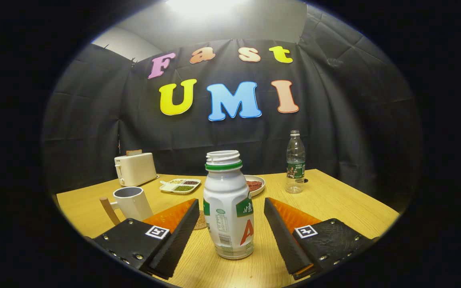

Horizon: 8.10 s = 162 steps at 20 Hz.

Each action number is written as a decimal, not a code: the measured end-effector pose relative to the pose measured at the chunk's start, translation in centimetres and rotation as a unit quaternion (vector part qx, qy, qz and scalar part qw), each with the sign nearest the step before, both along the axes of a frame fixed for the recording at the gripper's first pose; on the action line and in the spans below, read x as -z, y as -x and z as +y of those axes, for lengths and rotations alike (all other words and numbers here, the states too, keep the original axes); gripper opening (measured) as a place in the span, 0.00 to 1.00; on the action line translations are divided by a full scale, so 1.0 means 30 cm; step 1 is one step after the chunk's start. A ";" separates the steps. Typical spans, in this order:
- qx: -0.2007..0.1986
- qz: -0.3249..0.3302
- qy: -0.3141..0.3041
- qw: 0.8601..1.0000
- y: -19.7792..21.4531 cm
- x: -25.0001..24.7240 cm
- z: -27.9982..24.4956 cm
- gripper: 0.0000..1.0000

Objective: Take the bottle from table, then pour the juice into the cup, finally place the bottle on the coaster

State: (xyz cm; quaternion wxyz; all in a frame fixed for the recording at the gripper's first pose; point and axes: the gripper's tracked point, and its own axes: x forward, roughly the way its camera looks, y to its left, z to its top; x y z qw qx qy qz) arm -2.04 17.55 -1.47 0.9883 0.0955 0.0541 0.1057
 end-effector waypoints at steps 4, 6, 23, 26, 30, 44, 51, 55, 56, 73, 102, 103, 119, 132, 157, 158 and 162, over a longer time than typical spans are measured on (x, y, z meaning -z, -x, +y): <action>0.010 0.002 0.025 1.000 -0.011 0.001 0.012 0.71; 0.006 0.000 0.039 0.999 -0.011 0.003 0.023 0.71; -0.010 -0.091 0.231 0.969 -0.049 -0.206 0.187 0.65; -0.005 -0.106 0.275 0.955 -0.066 -0.233 0.213 0.65; -0.005 -0.114 0.319 0.941 -0.091 -0.234 0.249 0.66; 0.018 -0.172 0.508 0.844 -0.098 -0.266 0.354 0.65; 0.023 -0.183 0.572 0.799 -0.116 -0.253 0.391 0.65; 0.028 -0.198 0.609 0.767 -0.110 -0.258 0.408 0.65; 0.031 -0.203 0.621 0.757 -0.108 -0.260 0.411 0.65; 0.036 -0.269 0.731 0.626 -0.082 -0.266 0.479 0.65; 0.027 -0.279 0.757 0.590 -0.087 -0.261 0.492 0.65; 0.027 -0.278 0.757 0.591 -0.088 -0.262 0.491 0.65; 0.022 -0.276 0.764 0.583 -0.091 -0.254 0.495 0.65; 0.020 -0.276 0.769 0.577 -0.090 -0.256 0.497 0.65; 0.016 -0.284 0.786 0.549 -0.084 -0.258 0.498 0.65; 0.015 -0.285 0.787 0.547 -0.082 -0.256 0.500 0.65; 0.016 -0.287 0.789 0.543 -0.083 -0.264 0.500 0.65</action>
